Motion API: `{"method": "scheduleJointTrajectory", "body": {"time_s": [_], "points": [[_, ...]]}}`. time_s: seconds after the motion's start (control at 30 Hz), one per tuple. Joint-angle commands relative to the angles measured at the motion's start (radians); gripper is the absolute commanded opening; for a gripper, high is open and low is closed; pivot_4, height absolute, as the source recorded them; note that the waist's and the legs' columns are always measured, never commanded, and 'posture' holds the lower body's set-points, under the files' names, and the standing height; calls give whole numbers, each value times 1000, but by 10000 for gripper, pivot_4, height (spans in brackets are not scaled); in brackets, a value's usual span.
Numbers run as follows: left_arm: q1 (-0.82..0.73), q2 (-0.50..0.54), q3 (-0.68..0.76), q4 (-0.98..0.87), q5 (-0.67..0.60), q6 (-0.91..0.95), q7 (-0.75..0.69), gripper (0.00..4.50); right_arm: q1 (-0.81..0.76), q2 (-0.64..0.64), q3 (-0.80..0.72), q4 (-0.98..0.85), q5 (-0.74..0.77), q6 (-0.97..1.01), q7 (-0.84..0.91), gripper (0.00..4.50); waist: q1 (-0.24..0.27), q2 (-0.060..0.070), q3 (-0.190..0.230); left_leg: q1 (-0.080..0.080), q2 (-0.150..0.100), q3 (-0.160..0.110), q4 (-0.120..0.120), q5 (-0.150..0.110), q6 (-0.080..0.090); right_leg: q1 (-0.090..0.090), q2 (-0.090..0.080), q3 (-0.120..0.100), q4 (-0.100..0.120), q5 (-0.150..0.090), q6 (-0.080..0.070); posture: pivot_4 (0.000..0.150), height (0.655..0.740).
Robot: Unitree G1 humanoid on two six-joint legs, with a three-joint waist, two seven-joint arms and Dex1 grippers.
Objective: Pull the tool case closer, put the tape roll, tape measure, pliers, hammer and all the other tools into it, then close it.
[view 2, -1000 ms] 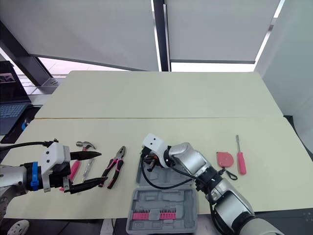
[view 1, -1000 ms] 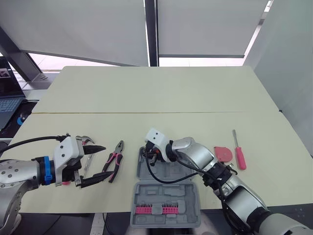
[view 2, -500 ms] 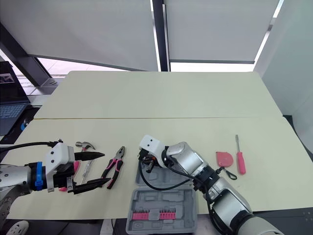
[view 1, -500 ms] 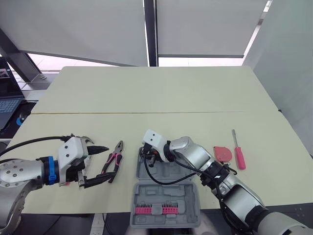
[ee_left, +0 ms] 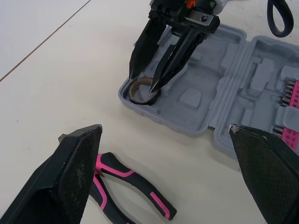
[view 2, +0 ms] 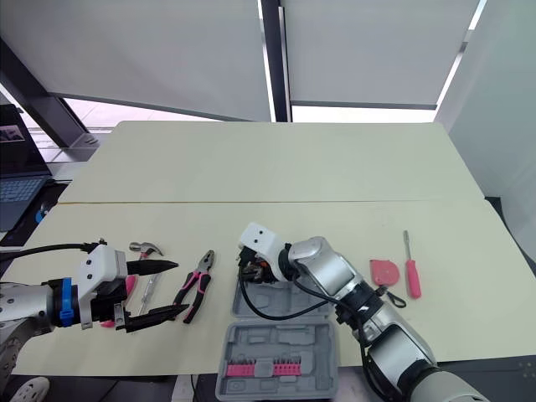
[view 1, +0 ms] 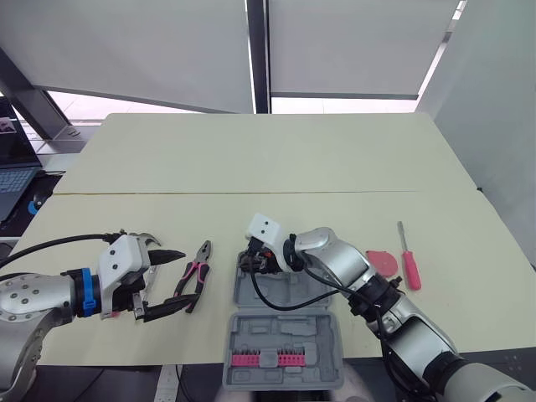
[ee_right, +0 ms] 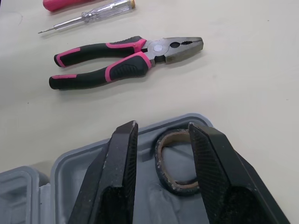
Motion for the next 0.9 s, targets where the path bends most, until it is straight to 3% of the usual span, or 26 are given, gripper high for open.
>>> {"method": "scheduleJointTrajectory", "body": {"time_s": [0.03,0.13,0.9], "points": [[-3,1,4,-8,-2,-6,0,45000,5,-2,-5,-21,-18,-74,-7,13084,0,0,0,0,0,0,0,0,0,0,0,0,0,0,0,1500,7400],[-11,5,3,-17,-6,5,4,45000,16,-5,2,-14,-29,-103,-1,6612,0,0,0,0,0,0,0,0,0,0,0,0,0,0,0,1500,7400],[-26,4,-6,-49,-10,42,27,45000,44,33,34,263,-167,-387,-11,6612,0,0,0,1,0,1,0,0,0,1,0,1,0,0,0,1500,7400]]}}
